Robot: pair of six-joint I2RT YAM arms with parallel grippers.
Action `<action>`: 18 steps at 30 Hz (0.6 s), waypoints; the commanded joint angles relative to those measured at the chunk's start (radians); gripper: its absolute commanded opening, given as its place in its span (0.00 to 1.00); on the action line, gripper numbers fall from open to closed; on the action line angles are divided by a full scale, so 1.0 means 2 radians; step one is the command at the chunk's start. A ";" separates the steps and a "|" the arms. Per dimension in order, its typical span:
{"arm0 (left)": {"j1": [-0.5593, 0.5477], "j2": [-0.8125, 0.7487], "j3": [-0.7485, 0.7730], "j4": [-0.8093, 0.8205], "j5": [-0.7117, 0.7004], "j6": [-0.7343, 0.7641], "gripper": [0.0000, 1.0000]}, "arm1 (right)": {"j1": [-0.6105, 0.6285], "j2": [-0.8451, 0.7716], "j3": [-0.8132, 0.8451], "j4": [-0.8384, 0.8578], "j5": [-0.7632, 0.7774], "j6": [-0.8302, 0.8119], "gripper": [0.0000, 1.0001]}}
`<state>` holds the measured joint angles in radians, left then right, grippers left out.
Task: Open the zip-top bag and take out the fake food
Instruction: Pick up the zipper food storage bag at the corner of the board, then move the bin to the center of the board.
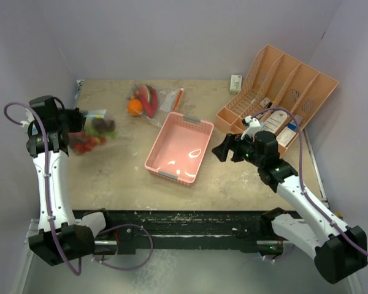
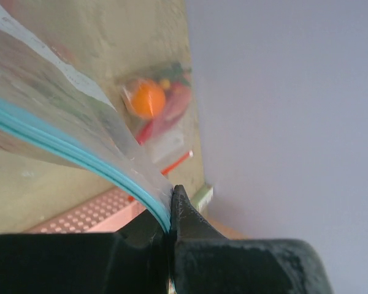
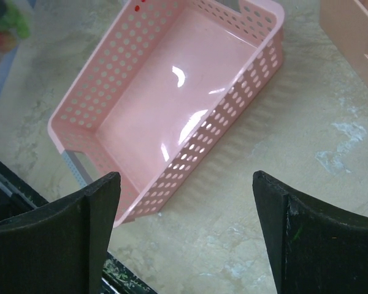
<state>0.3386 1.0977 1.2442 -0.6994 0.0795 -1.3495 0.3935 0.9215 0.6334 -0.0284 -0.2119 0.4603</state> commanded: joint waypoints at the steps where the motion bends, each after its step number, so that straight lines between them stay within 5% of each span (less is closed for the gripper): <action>1: -0.065 -0.016 0.032 0.039 0.023 -0.018 0.00 | 0.004 -0.025 0.021 0.050 -0.051 -0.025 0.86; 9: -0.097 -0.035 0.012 0.026 0.033 -0.025 0.00 | 0.150 0.047 0.099 0.100 0.002 -0.147 0.84; 18: -0.103 -0.079 0.001 -0.030 0.041 0.006 0.00 | 0.234 0.204 0.222 0.127 0.090 -0.148 0.82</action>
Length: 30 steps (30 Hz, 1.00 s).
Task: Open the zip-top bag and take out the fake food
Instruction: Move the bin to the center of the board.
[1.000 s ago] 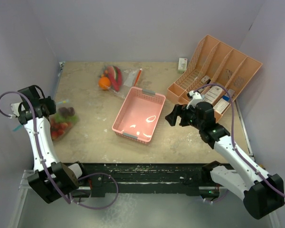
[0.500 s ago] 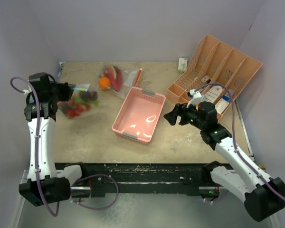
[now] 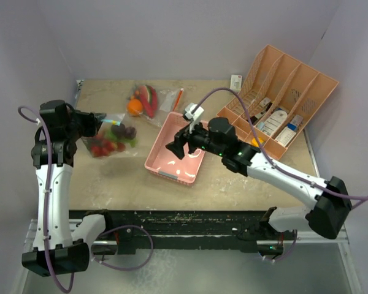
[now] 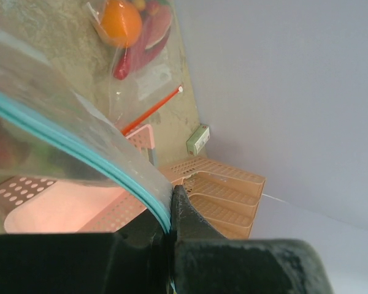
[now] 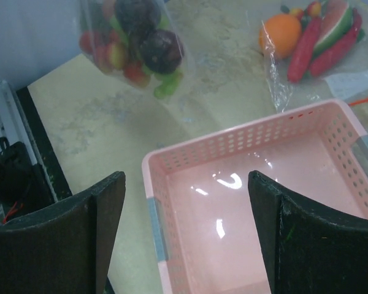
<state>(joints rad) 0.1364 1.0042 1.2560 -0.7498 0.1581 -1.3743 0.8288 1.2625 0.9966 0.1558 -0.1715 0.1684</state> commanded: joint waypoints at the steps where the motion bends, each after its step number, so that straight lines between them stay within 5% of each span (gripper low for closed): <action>1: -0.003 -0.042 -0.009 -0.012 -0.008 0.023 0.00 | 0.017 0.042 0.036 0.030 0.103 0.022 0.80; 3: -0.002 -0.056 -0.014 -0.020 -0.023 0.034 0.00 | 0.012 0.044 0.020 0.018 0.173 0.094 0.76; 6: -0.002 -0.062 -0.019 -0.036 -0.041 0.049 0.00 | -0.018 0.035 0.011 -0.051 0.252 0.198 0.52; 8: -0.002 -0.063 -0.027 -0.037 -0.045 0.055 0.00 | -0.040 0.027 -0.001 -0.092 0.270 0.250 0.46; 16: -0.002 -0.069 -0.046 -0.022 -0.038 0.053 0.00 | -0.064 0.046 -0.046 -0.122 0.280 0.267 0.53; 26: -0.002 -0.090 0.024 -0.058 -0.069 0.072 0.00 | -0.064 0.164 0.020 -0.138 0.282 0.281 0.36; 30: -0.002 -0.094 0.043 -0.062 -0.062 0.072 0.00 | -0.059 0.173 0.029 -0.133 0.284 0.288 0.16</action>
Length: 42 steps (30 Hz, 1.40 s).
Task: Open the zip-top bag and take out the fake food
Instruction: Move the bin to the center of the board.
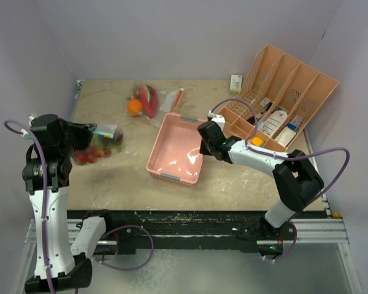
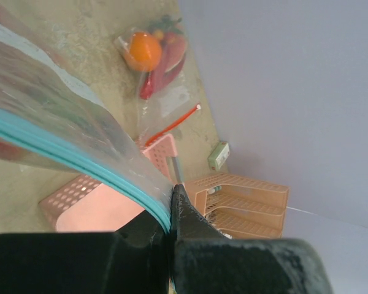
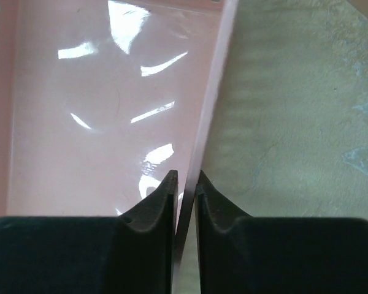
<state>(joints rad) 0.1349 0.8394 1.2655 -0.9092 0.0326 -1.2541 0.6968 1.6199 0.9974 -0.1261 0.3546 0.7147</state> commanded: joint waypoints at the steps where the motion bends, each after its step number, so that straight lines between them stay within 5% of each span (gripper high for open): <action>1: -0.001 -0.012 0.043 0.014 0.000 0.010 0.00 | 0.011 -0.006 0.031 0.007 0.026 0.015 0.12; 5: -0.001 -0.014 0.056 0.007 0.002 0.005 0.00 | 0.039 0.005 0.056 -0.014 0.055 0.022 0.00; 15: -0.002 -0.025 0.079 0.003 0.007 0.000 0.01 | 0.140 0.050 0.141 -0.054 0.072 0.053 0.00; 23: -0.002 -0.025 0.096 0.007 0.026 -0.006 0.01 | 0.157 0.098 0.198 -0.033 0.031 0.055 0.00; 36: -0.002 -0.034 0.095 -0.007 0.000 -0.009 0.02 | 0.156 0.305 0.482 -0.083 -0.052 0.028 0.00; 42: -0.002 -0.039 0.098 -0.019 -0.024 -0.015 0.03 | 0.156 0.385 0.575 -0.094 -0.053 0.087 0.00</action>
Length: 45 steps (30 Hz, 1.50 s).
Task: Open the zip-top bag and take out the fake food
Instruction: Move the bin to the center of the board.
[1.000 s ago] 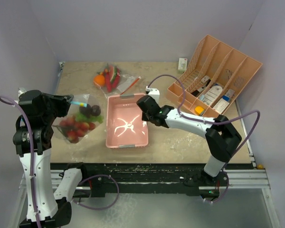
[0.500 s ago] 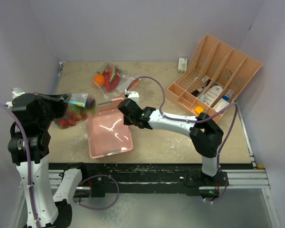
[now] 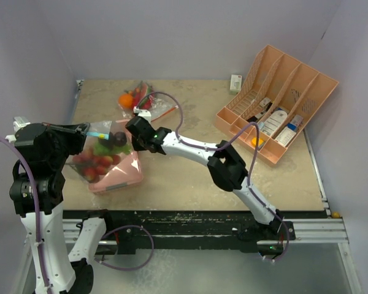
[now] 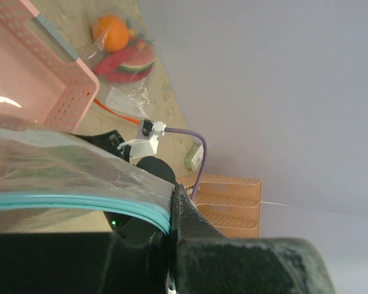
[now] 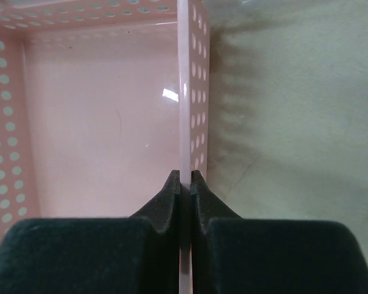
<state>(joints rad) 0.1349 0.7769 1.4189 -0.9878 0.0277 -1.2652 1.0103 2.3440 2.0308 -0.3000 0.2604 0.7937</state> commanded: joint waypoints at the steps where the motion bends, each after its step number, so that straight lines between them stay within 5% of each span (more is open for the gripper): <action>1: -0.002 -0.008 0.023 0.018 -0.026 -0.009 0.04 | -0.002 0.031 0.067 -0.006 -0.008 0.058 0.00; 7: -0.001 -0.011 0.020 0.016 -0.036 -0.001 0.05 | 0.000 0.046 0.086 0.049 -0.004 0.101 0.02; 11: -0.002 -0.011 0.011 0.021 -0.031 0.001 0.05 | 0.000 0.039 0.071 0.078 -0.019 0.091 0.64; 15: -0.001 -0.012 0.011 0.024 -0.035 0.006 0.06 | 0.000 -0.013 -0.003 0.138 -0.005 0.039 0.79; 26: -0.001 -0.017 0.031 0.049 -0.030 0.033 0.12 | 0.003 -0.187 -0.221 0.168 0.040 0.019 0.69; 32: -0.002 -0.019 0.016 0.052 -0.019 0.023 0.12 | 0.004 -0.202 -0.299 0.187 0.061 -0.016 0.20; 45: -0.001 -0.025 0.015 0.045 -0.017 0.024 0.14 | 0.056 -0.087 -0.183 0.158 0.034 -0.026 0.20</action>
<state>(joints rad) 0.1349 0.7399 1.4254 -0.9718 -0.0120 -1.2354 1.1023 2.1548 1.5597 0.0105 0.3218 0.7628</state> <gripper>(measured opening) 0.141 0.197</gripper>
